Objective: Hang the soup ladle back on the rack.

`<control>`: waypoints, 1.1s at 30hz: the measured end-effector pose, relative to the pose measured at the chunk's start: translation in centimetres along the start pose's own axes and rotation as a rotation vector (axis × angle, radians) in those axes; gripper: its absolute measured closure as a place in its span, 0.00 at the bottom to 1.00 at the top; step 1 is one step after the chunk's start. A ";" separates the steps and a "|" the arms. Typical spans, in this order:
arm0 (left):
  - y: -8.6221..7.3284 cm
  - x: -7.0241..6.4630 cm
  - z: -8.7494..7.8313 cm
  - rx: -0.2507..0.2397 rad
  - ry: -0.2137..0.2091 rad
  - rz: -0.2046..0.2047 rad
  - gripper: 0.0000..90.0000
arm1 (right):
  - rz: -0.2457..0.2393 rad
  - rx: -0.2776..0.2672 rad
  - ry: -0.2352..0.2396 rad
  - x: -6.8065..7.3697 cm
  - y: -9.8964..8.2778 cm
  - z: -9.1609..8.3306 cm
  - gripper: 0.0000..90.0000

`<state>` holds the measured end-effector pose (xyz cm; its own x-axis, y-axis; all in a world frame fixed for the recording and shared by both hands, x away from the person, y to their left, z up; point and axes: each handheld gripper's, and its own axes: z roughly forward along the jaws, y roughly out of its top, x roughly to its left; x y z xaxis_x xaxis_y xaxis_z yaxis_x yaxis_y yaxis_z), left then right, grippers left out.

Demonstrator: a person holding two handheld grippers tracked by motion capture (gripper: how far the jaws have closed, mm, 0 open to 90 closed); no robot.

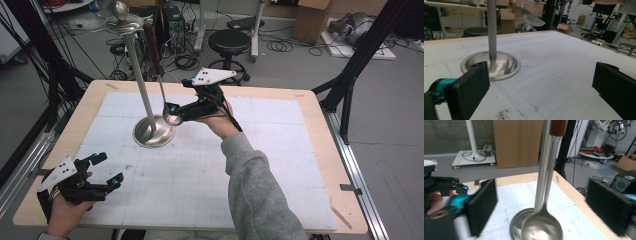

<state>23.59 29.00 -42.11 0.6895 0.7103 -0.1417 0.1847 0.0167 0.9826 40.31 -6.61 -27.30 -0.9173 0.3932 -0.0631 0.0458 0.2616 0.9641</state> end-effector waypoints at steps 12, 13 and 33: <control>0.1 0.0 0.3 -0.009 -0.006 -0.006 0.02 | 0.018 -0.069 0.002 -0.3 -1.9 -3.6 0.01; 0.1 0.0 0.3 -0.009 -0.005 -0.004 0.02 | 0.012 -0.070 -0.001 -0.4 -2.0 -3.9 0.01; 0.3 -0.4 0.9 -0.021 -0.015 0.020 0.02 | 0.034 -0.089 -0.044 -1.1 -5.8 -10.5 0.01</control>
<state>24.04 28.04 -41.82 0.7034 0.6999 -0.1239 0.1561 0.0180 0.9876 36.89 -17.86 -30.13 -0.8975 0.4394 -0.0389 0.0397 0.1683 0.9849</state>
